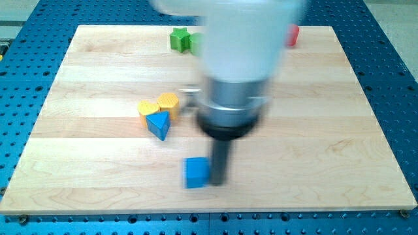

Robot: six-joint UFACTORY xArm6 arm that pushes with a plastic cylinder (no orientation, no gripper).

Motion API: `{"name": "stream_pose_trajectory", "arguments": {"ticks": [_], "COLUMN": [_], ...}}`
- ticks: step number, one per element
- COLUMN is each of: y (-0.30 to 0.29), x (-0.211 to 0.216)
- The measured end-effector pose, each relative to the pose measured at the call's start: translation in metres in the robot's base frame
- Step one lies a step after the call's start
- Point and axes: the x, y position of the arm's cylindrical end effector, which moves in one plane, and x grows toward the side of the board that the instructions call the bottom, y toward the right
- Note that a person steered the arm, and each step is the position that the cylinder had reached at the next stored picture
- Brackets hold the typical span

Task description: Place the blue cube close to the yellow heart

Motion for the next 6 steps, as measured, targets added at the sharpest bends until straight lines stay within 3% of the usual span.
{"name": "stream_pose_trajectory", "arguments": {"ticks": [1,2,3,4,6], "y": [-0.021,-0.056,-0.115,-0.11,-0.075], "x": [-0.004,0.035,0.019,-0.032,-0.036]}}
